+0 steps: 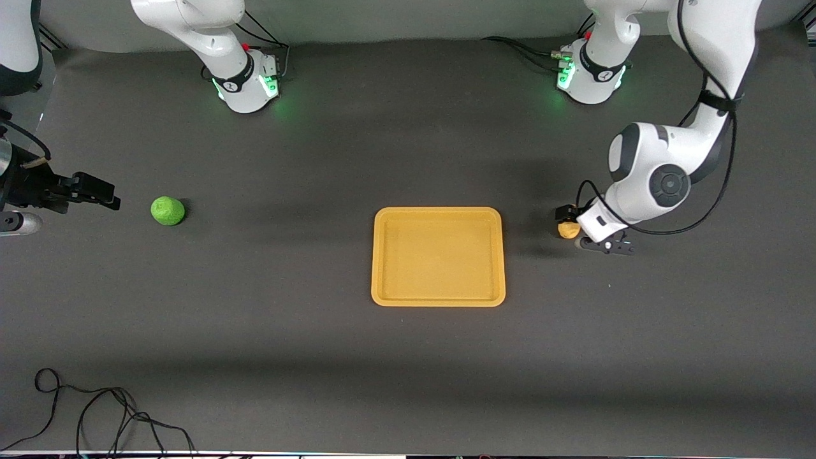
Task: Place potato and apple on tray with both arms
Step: 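Reach the left gripper down to the yellow potato and close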
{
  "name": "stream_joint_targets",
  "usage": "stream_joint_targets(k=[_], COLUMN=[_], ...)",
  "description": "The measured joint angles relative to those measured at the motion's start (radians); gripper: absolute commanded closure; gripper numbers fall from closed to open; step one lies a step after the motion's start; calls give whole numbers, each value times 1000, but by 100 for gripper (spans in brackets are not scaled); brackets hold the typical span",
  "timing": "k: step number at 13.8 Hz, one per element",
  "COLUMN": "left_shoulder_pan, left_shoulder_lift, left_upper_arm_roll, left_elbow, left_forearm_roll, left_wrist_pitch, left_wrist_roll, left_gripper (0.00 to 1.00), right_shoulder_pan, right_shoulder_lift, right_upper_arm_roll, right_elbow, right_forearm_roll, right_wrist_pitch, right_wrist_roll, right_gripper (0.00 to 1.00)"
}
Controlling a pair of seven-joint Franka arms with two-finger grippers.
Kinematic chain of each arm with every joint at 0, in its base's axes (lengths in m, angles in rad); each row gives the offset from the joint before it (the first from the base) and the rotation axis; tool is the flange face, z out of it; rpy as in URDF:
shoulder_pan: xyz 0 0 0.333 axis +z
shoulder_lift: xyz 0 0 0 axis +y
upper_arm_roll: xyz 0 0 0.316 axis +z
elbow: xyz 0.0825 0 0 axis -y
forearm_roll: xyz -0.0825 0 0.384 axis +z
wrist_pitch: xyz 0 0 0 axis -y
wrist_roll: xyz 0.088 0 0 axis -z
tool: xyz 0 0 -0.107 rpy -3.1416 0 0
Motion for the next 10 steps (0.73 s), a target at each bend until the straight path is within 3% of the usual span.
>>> stream_joint_targets(k=[3, 6, 7, 8, 10], left_shoulder_pan=[-53, -54, -53, -53, -53], left_shoulder_lift=[39, 63, 67, 73, 87], left_upper_arm_roll=[-1, 7, 11, 13, 14], left_elbow=[4, 17, 18, 18, 19], left_forearm_roll=[-3, 28, 33, 34, 34], left_wrist_pitch=[2, 2, 1, 1, 2], left_wrist_roll=[-5, -6, -6, -5, -5], left_gripper=[1, 3, 16, 40, 72], right_shoulder_pan=[0, -1, -3, -4, -7], right_shoulder_lift=[0, 0, -3, -13, -71], right_upper_arm_roll=[-33, -144, -190, -233, -296], right_elbow=[-33, -82, -100, -127, -213], right_forearm_roll=[0, 0, 0, 0, -12], right_wrist_pitch=[28, 82, 98, 119, 155], right_wrist_roll=[-22, -154, -202, -243, -287], right_gripper=[0, 0, 0, 0, 0])
